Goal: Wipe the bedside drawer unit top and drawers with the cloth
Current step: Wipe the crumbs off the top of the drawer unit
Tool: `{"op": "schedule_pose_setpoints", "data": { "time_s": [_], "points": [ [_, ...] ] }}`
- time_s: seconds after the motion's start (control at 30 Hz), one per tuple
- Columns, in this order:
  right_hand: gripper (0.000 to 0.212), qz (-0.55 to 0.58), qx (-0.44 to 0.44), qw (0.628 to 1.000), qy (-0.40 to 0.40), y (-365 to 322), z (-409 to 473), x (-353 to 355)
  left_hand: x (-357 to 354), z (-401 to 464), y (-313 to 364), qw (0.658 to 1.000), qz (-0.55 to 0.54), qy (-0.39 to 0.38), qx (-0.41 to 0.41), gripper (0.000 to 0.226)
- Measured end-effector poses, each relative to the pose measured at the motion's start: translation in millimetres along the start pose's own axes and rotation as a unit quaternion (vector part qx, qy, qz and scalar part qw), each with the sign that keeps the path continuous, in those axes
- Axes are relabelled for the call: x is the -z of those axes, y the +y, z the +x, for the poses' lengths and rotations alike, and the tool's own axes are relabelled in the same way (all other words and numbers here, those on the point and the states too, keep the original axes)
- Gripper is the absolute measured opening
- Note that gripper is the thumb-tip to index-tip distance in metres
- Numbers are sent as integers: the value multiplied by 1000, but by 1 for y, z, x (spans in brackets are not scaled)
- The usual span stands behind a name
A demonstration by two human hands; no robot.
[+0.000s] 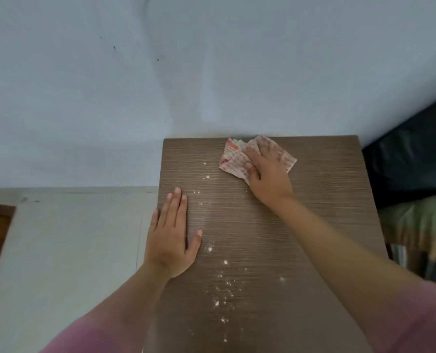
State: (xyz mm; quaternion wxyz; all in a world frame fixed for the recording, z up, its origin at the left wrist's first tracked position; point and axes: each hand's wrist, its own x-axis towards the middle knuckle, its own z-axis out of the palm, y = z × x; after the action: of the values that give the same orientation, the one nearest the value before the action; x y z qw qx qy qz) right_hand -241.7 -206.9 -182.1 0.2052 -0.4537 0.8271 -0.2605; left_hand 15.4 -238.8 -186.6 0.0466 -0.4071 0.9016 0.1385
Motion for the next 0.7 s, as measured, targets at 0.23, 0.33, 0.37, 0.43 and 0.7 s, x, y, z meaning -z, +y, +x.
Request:
{"op": "schedule_pose_setpoints", "data": {
  "time_s": [0.23,0.33,0.37,0.43,0.7],
  "points": [
    [40,-39,30,999,18,-21,11,-25,1,3,0,1000,6,-15,7,76],
    [38,-40,55,998,-7,-18,6,-25,2,3,0,1000,15,-18,9,76],
    [37,-41,60,997,-12,-18,4,-25,2,3,0,1000,15,-19,9,76],
    [36,-39,61,997,-11,-18,-2,-25,2,3,1,1000,14,-21,11,77],
    [35,-32,61,998,-7,-19,-47,-32,1,1,1,1000,3,-4,4,78]
  ]
}}
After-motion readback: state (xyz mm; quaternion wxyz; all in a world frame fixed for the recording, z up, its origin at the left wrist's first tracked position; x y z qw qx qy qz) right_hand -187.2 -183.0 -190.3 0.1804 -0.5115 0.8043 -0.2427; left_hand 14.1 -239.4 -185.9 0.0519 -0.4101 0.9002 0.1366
